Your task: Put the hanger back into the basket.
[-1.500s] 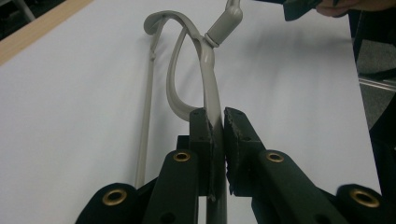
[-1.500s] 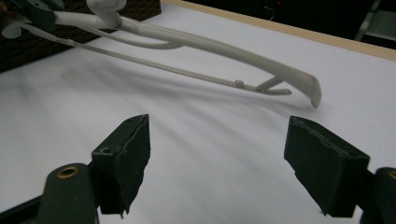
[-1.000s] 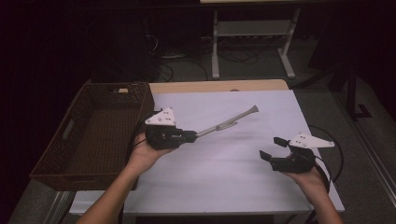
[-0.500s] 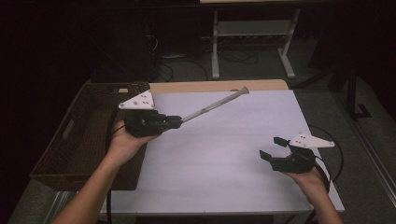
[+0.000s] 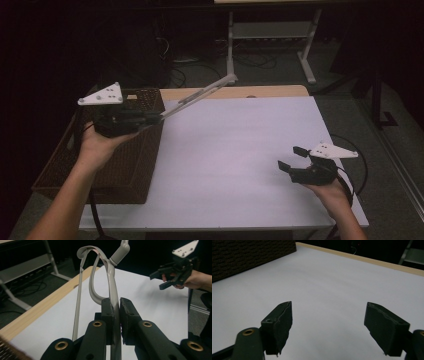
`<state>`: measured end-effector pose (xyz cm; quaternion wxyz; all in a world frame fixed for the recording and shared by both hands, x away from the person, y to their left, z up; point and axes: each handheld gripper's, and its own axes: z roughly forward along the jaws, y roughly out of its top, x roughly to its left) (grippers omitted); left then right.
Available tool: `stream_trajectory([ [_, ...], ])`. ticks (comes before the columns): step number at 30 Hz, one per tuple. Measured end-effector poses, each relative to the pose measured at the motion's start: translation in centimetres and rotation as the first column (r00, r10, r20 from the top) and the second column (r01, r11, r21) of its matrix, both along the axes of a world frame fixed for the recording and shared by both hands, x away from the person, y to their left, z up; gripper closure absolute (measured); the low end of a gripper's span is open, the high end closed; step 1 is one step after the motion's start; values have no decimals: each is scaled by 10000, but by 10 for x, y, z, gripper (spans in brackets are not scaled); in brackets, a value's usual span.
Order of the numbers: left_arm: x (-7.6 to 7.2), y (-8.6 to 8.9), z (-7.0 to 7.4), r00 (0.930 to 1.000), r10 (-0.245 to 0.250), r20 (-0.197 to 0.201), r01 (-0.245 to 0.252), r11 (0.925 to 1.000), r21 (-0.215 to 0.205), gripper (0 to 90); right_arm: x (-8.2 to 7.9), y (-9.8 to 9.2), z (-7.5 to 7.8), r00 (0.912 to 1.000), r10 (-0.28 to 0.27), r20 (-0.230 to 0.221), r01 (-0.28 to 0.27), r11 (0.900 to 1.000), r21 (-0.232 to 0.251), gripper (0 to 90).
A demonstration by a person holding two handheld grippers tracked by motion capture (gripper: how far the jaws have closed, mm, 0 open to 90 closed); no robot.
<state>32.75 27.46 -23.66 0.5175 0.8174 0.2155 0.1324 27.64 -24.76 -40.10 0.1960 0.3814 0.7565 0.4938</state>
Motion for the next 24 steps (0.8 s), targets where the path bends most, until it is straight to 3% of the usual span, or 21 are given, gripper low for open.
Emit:
stream_trajectory([
  [6,-4,37,6,9974,709,94,-707,9973,-173,829,0,0,0,10000,-32,-39,32,10000,6,219],
  [12,-7,63,5,9928,1195,119,-1192,9926,-252,829,0,1,-1,10000,-37,-82,36,10000,-23,219],
  [24,-17,113,-10,9734,2289,-94,-2288,9734,112,829,1,1,-2,9999,-77,-103,76,9999,-80,219],
])
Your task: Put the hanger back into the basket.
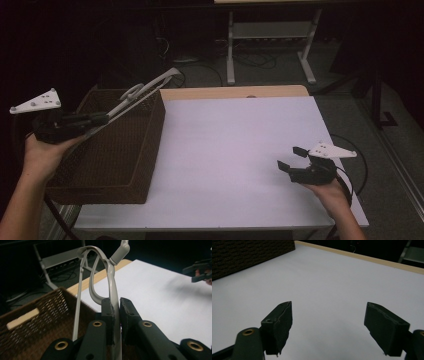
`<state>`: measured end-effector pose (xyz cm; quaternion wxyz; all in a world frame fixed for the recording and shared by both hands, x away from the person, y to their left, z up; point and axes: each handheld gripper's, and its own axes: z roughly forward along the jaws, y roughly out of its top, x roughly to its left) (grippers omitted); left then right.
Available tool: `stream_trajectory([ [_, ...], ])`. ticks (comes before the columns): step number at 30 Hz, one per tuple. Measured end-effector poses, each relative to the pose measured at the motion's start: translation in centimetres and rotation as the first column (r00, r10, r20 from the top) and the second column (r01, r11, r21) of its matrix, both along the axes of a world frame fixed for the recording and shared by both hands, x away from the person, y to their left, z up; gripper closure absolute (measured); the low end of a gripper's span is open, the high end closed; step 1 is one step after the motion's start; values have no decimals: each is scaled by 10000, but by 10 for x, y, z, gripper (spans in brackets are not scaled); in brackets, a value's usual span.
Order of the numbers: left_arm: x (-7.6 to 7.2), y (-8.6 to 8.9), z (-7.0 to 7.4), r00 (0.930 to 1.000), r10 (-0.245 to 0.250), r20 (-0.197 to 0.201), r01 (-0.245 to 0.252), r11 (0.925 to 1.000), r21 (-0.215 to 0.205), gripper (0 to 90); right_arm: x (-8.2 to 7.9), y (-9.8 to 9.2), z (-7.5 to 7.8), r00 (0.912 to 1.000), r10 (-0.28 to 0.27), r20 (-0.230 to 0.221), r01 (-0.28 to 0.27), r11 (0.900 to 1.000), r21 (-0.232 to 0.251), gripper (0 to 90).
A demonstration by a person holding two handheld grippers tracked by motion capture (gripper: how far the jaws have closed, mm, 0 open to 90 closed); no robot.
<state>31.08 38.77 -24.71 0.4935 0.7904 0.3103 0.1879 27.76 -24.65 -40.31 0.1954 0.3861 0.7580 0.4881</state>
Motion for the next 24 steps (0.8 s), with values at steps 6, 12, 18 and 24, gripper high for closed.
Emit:
stream_trajectory([
  [6,-6,20,-12,9985,462,-295,-456,9988,201,829,0,0,-1,10000,-23,-92,22,10000,-46,220],
  [12,-10,38,-24,9943,952,-483,-933,9948,403,829,0,0,-1,9999,-36,-94,35,10000,-66,219],
  [18,-13,47,-36,9914,1059,-774,-1023,9936,488,828,1,0,-2,9999,-76,-98,75,10000,-59,220],
  [24,-10,48,-47,9878,1102,-1102,-1026,9921,727,827,1,0,-2,9999,-83,-92,82,9999,-67,219],
])
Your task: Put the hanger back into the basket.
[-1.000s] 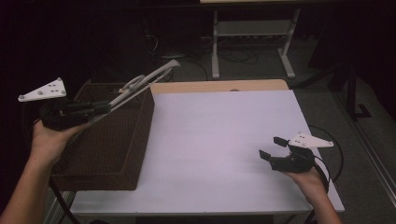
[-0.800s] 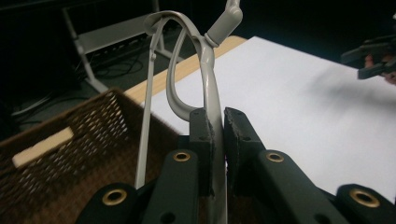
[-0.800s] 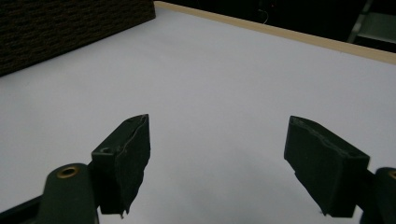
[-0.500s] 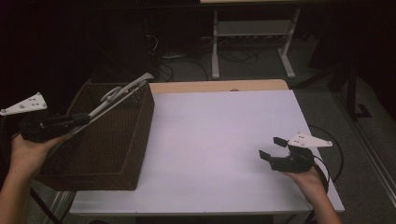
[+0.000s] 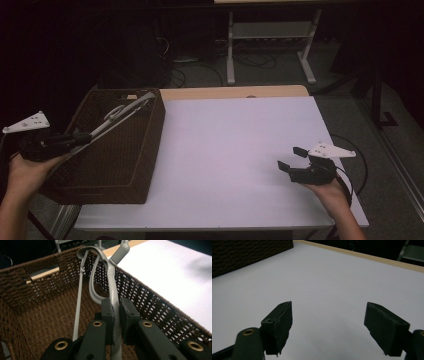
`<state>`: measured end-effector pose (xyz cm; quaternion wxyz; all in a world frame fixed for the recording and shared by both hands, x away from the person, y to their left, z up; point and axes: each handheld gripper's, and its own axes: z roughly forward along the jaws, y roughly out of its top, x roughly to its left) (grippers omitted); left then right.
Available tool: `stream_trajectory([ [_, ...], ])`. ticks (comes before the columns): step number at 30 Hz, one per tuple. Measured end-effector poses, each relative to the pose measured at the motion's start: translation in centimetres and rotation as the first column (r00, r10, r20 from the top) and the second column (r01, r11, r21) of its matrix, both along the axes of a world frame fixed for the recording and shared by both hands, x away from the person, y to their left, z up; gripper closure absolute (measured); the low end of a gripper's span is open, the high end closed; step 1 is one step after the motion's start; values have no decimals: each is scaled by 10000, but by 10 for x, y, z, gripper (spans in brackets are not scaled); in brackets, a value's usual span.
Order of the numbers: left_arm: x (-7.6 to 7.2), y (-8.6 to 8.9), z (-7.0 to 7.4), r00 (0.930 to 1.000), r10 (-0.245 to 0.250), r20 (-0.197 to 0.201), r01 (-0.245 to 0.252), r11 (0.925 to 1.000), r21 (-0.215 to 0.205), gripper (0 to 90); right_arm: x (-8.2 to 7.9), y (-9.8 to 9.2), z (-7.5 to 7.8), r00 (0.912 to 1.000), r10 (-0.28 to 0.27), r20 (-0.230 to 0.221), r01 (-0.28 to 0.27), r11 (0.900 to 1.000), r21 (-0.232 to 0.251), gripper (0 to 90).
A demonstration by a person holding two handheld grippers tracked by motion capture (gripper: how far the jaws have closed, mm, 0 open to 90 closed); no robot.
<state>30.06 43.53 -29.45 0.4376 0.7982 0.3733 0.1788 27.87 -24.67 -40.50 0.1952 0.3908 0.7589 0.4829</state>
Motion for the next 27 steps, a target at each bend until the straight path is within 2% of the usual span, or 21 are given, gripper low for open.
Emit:
stream_trajectory([
  [3,4,0,-7,9997,-36,-256,34,10000,-56,826,0,0,0,10000,-2,-24,2,10000,5,220],
  [10,10,-1,-18,9985,8,-547,-9,10000,-14,823,0,-1,0,10000,6,39,-6,10000,-13,219],
  [12,11,0,-18,9990,91,-449,-87,9999,77,809,0,-1,0,10000,5,38,-5,10000,-20,219],
  [14,10,2,-18,9993,-13,-364,2,9995,-314,779,0,-1,0,10000,12,51,-11,10000,-35,219],
  [19,8,1,-12,9999,-86,-119,78,9979,-648,634,-1,0,2,10000,59,62,-59,10000,13,219],
  [20,8,-2,-10,9999,-130,-11,129,9965,-832,585,-1,1,4,9999,97,135,-99,9999,92,218],
  [21,8,-2,-10,9999,-130,-11,129,9965,-832,561,-1,1,4,9999,97,135,-99,9999,92,218],
  [22,7,-5,-7,9997,-190,121,203,9937,-1098,539,-1,1,6,9998,131,159,-135,9997,224,216],
  [27,5,-17,0,9986,-263,459,326,9891,-1435,448,-3,2,14,9994,161,308,-176,9986,489,208],
])
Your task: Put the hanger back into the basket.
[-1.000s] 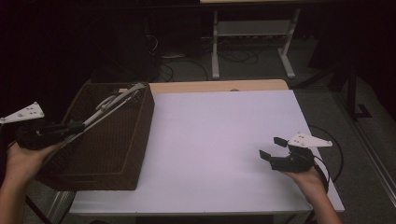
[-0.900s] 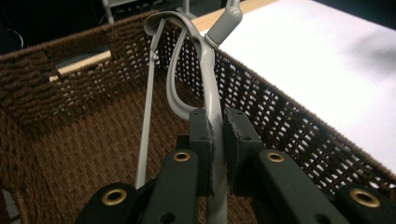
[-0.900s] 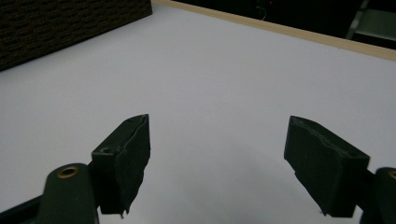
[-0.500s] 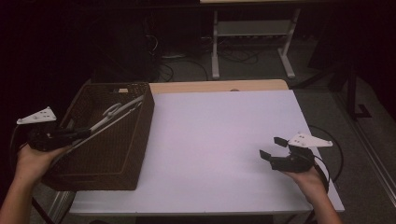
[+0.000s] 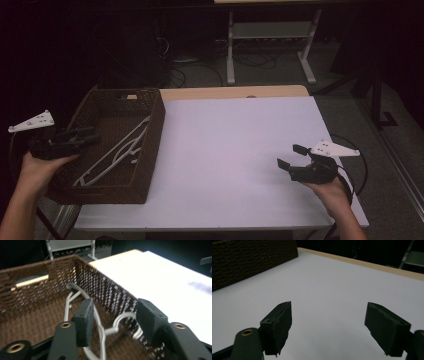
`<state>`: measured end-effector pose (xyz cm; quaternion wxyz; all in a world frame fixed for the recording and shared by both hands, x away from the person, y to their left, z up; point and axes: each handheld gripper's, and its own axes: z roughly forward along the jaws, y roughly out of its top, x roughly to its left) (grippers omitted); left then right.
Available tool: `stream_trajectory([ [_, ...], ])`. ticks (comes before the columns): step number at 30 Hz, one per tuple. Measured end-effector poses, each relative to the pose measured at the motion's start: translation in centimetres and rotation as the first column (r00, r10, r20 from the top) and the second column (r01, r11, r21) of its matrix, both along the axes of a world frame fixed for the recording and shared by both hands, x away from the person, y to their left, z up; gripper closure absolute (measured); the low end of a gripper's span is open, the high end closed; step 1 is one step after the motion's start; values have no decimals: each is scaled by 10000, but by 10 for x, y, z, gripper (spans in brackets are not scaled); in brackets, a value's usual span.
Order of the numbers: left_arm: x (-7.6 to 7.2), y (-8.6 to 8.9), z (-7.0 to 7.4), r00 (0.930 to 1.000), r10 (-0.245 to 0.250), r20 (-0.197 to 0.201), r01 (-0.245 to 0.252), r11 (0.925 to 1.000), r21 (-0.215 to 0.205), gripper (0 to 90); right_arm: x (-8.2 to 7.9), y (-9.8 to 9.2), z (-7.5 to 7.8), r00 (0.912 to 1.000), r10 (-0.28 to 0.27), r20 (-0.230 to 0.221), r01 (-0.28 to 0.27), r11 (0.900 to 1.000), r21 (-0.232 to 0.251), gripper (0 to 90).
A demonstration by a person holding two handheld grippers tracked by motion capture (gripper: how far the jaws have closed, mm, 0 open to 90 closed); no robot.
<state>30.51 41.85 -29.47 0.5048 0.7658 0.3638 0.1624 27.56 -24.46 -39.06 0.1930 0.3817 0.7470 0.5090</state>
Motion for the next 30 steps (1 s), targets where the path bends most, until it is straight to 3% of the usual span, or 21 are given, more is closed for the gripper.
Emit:
stream_trajectory([
  [2,-1,-8,3,9998,-119,139,123,9995,-281,408,0,2,4,9999,42,99,-43,10000,87,199],
  [11,-8,-46,10,9961,-557,678,610,9950,-786,246,2,12,19,9986,307,436,-316,9993,192,139],
  [17,-10,-73,8,9914,-776,1056,865,9928,-823,136,3,15,32,9971,218,727,-255,9984,496,110],
  [30,-9,-126,-2,9788,-1404,1489,1601,9785,-1297,82,2,24,55,9928,-46,1197,-75,9949,1010,39],
])
